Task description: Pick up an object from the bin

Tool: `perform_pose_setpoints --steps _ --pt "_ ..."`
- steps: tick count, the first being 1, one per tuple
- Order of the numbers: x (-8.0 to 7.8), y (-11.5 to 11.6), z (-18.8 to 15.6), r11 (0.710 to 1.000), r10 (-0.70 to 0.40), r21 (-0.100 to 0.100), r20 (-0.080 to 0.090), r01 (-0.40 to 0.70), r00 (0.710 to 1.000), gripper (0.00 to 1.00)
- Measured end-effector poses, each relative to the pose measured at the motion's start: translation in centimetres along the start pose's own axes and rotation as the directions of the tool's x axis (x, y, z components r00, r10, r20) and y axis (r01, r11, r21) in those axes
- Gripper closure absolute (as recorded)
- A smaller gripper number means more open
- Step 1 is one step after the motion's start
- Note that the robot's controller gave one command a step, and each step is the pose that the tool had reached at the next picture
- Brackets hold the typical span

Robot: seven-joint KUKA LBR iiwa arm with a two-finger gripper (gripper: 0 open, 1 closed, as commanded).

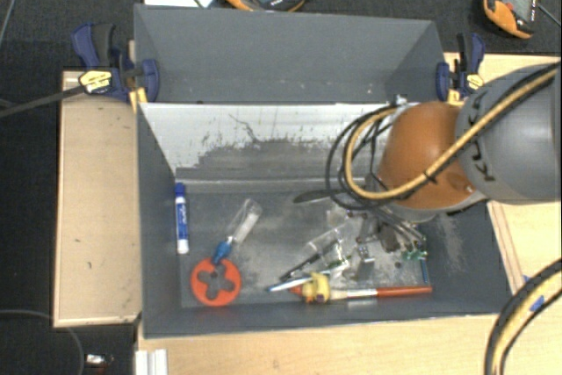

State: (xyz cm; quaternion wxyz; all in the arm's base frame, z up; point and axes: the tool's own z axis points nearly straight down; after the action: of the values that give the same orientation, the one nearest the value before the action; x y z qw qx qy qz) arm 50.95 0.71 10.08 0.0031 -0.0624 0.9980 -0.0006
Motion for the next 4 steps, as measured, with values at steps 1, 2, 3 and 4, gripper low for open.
perform_pose_setpoints --steps 1,2,3,4 --pt "2.6 5.1 0.0 0.972 -0.233 -0.006 -0.003 0.233 0.972 0.00" --pt "2.2 3.8 2.9 0.981 -0.194 0.001 0.007 0.194 0.981 0.00" --pt "2.5 3.1 3.0 0.988 -0.152 -0.004 0.002 0.152 0.988 1.00" --pt "2.5 3.1 3.0 0.988 -0.154 -0.004 0.002 0.154 0.988 1.00"
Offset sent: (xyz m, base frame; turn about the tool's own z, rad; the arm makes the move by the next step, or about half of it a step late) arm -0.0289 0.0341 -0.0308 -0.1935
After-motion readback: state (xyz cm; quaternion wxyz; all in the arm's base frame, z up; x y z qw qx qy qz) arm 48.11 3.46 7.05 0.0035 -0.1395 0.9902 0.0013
